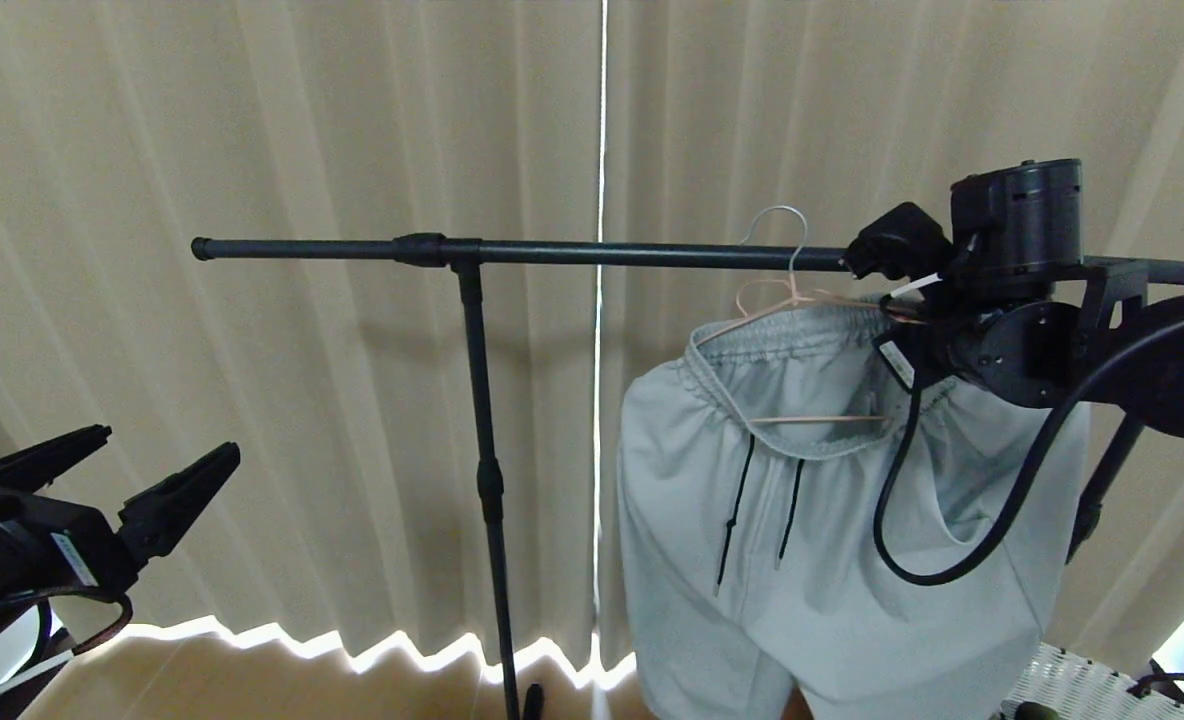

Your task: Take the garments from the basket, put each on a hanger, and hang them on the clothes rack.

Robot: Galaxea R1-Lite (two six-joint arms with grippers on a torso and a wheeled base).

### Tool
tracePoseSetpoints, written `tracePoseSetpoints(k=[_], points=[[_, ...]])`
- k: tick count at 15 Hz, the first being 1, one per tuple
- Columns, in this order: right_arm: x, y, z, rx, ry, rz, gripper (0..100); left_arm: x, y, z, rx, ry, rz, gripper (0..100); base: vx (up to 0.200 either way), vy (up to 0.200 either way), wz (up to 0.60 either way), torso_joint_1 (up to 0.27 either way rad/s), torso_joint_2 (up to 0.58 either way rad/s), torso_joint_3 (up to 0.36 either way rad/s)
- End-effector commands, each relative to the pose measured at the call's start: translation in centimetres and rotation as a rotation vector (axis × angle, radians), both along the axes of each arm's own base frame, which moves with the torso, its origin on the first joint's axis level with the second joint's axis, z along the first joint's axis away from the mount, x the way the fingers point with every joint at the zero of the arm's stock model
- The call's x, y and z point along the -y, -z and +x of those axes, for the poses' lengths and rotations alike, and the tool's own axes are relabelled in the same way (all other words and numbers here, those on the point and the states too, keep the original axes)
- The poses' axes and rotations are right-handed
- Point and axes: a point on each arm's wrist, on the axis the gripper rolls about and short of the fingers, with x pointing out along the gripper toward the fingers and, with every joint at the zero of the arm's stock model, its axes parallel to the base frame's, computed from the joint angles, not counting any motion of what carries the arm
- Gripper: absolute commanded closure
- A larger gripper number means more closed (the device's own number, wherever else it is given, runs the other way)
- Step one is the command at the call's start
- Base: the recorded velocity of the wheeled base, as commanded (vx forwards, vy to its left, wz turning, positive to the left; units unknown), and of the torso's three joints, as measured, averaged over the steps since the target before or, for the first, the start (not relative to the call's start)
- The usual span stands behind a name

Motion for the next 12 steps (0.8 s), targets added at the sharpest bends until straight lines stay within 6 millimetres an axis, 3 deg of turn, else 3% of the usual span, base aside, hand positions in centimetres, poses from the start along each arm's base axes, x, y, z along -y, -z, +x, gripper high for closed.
tracePoseSetpoints(k=[1,5,12], points=[[-0.2,0.4,0.3,-0.01,-0.003,-0.005,100,0.0,0.0,0.0,0.002,0.0,0.0,0,0.0,0.0,0.0,0.0,0.0,0.0],[-1.0,0.7,-0.1,-0.019,-0.023,-0.012,100,0.0,0.0,0.0,0.002,0.0,0.0,0,0.0,0.0,0.0,0.0,0.0,0.0],[-4.1,1.8,-1.0,-0.05,-0.098,-0.039,100,0.0,0.0,0.0,0.002,0.0,0.0,0,0.0,0.0,0.0,0.0,0.0,0.0]])
